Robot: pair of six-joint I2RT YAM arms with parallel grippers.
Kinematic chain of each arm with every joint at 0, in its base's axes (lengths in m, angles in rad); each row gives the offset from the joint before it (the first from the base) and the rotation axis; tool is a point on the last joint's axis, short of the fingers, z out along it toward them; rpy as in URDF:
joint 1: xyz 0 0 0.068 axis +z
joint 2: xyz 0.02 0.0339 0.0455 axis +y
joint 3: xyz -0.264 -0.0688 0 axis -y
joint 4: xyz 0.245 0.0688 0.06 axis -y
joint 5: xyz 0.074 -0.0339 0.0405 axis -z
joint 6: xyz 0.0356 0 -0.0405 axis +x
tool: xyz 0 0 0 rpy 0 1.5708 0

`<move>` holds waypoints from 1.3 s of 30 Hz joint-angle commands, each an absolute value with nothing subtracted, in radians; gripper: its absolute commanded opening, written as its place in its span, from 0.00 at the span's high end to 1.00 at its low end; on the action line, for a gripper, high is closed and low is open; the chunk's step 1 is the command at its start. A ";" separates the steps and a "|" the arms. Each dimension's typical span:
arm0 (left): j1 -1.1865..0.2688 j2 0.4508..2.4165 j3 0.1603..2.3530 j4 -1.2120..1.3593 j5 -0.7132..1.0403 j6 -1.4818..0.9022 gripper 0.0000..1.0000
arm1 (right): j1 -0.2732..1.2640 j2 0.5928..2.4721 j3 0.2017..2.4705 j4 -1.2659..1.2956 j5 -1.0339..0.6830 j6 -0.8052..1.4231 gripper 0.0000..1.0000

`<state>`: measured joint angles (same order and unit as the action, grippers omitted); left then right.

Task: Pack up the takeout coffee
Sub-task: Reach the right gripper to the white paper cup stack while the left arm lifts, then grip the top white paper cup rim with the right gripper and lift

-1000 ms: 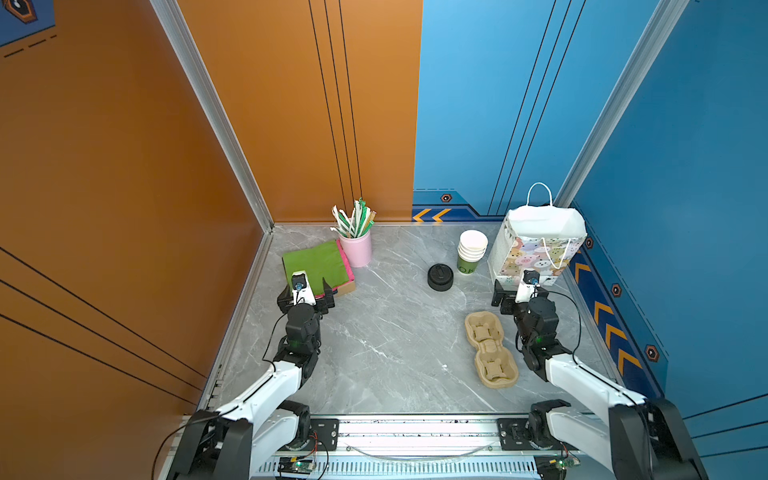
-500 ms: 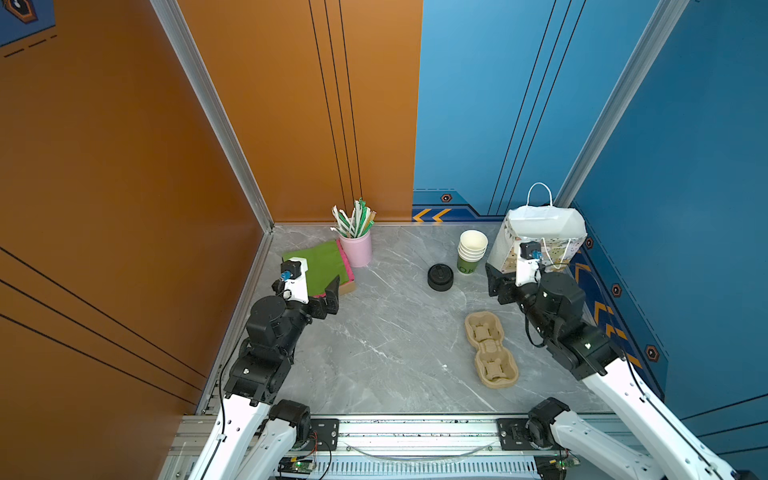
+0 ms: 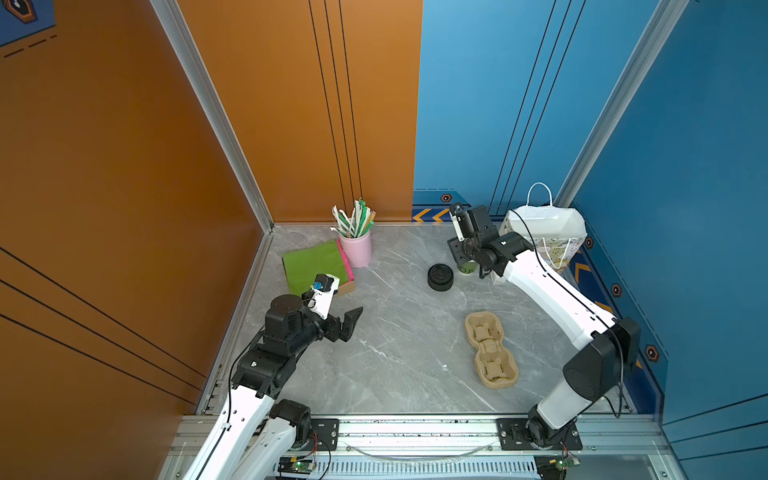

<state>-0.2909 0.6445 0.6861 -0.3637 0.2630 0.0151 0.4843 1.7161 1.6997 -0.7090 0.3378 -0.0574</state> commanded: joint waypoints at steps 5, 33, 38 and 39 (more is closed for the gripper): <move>-0.310 0.637 0.650 -0.343 0.250 0.034 0.02 | 0.403 1.886 1.899 -0.861 0.289 -0.052 0.48; -0.317 0.637 0.643 -0.342 0.220 0.022 0.02 | 0.330 2.131 2.055 -0.920 0.177 -0.056 0.91; -0.317 0.639 0.643 -0.342 0.220 0.023 0.02 | 0.332 2.114 2.056 -0.921 0.174 -0.064 0.93; -0.316 0.639 0.644 -0.342 0.219 0.022 0.02 | 0.332 2.109 2.056 -0.923 0.168 -0.064 0.92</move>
<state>-0.3088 0.6418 0.6544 -0.3588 0.2356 0.0193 0.3328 2.1227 2.0243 -0.8917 0.1787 -0.0559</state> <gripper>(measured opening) 0.981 0.076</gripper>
